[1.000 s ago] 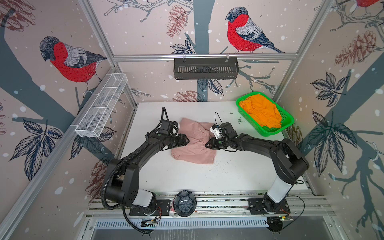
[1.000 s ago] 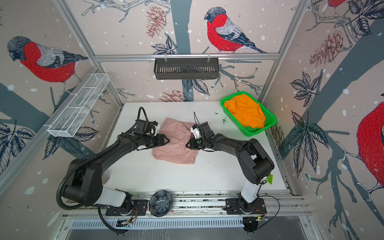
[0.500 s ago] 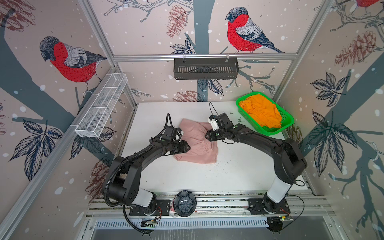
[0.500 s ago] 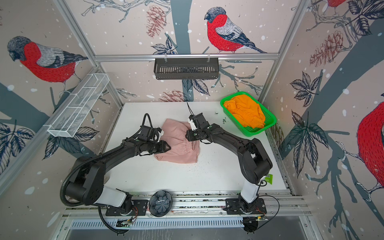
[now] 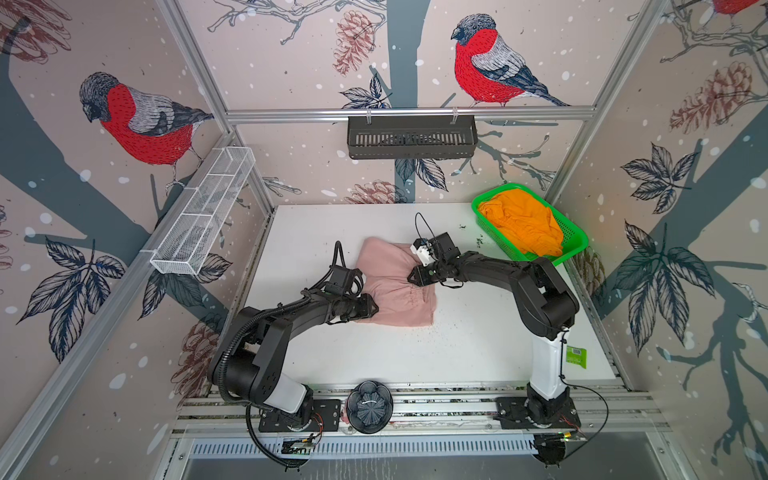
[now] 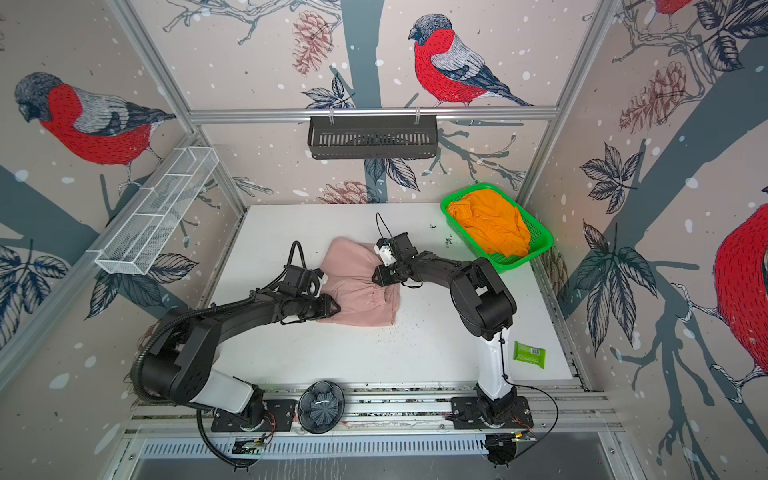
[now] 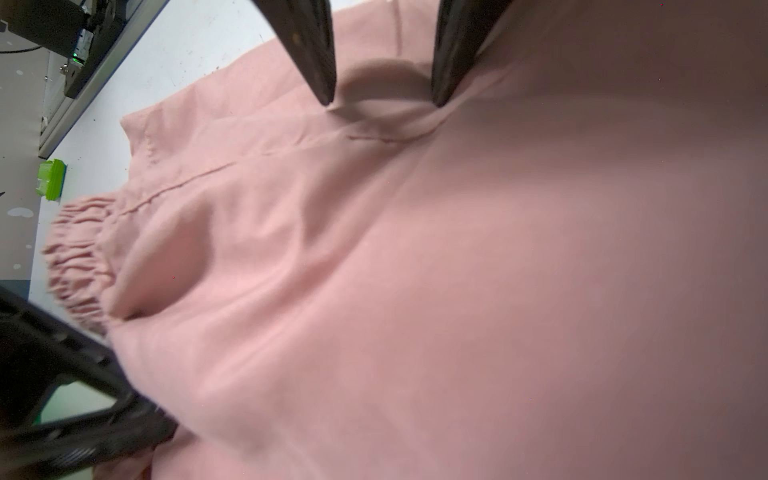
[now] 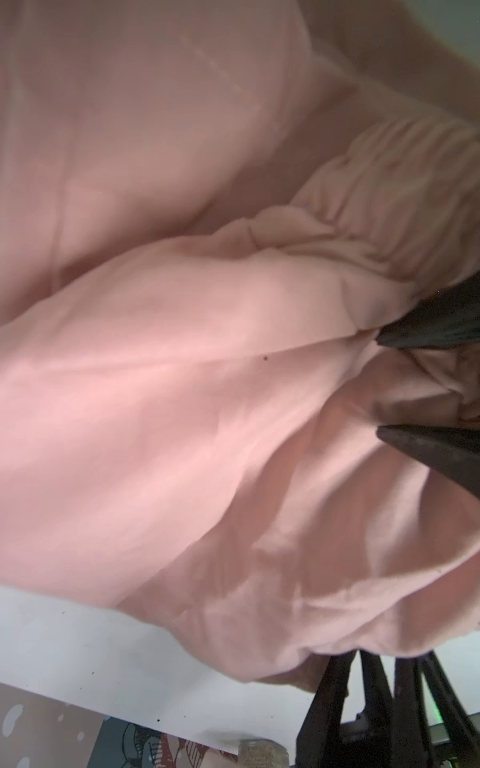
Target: Fold and stack the shorts
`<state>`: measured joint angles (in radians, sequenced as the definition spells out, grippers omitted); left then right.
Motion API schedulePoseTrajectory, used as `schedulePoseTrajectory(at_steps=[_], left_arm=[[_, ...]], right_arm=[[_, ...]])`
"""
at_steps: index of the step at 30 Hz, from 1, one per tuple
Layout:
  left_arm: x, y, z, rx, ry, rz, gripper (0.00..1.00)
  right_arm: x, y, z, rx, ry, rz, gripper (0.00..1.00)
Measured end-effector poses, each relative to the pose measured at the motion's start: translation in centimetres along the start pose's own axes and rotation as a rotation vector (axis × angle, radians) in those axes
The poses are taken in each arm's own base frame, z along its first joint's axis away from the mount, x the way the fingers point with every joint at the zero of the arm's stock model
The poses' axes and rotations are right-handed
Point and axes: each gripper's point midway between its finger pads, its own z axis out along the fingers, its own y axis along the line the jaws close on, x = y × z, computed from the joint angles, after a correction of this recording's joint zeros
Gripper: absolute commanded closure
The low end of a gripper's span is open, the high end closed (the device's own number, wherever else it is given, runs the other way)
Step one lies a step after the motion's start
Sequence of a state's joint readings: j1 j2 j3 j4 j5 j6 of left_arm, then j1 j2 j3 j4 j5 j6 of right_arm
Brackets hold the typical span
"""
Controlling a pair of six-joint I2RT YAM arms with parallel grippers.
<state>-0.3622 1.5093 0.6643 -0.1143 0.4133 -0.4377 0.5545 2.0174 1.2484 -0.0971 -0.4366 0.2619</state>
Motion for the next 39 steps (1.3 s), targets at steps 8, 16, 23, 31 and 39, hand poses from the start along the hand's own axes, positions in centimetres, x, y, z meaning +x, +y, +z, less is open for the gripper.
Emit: schedulePoseTrajectory(at_steps=[8, 16, 23, 31, 39], left_arm=[[-4.1, -1.2, -0.9, -0.045, -0.05, 0.064, 0.48], [-8.8, -3.5, -6.0, -0.017, -0.17, 0.088, 0.31], [-7.8, -1.9, -10.5, -0.04, -0.243, 0.012, 0.27], [-5.9, 1.1, -12.0, -0.165, -0.271, -0.05, 0.24], [-5.7, 1.9, -11.9, -0.19, -0.287, -0.092, 0.2]], right_arm=[[-1.4, 3.2, -3.6, -0.008, -0.022, -0.091, 0.5], [-3.9, 8.6, -4.5, 0.024, -0.003, -0.428, 0.4], [-1.9, 8.3, 1.6, 0.041, 0.146, -0.566, 0.4], [2.8, 11.7, 6.9, -0.068, 0.256, -0.642, 0.41], [1.2, 14.9, 7.1, -0.14, 0.199, -0.593, 0.38]])
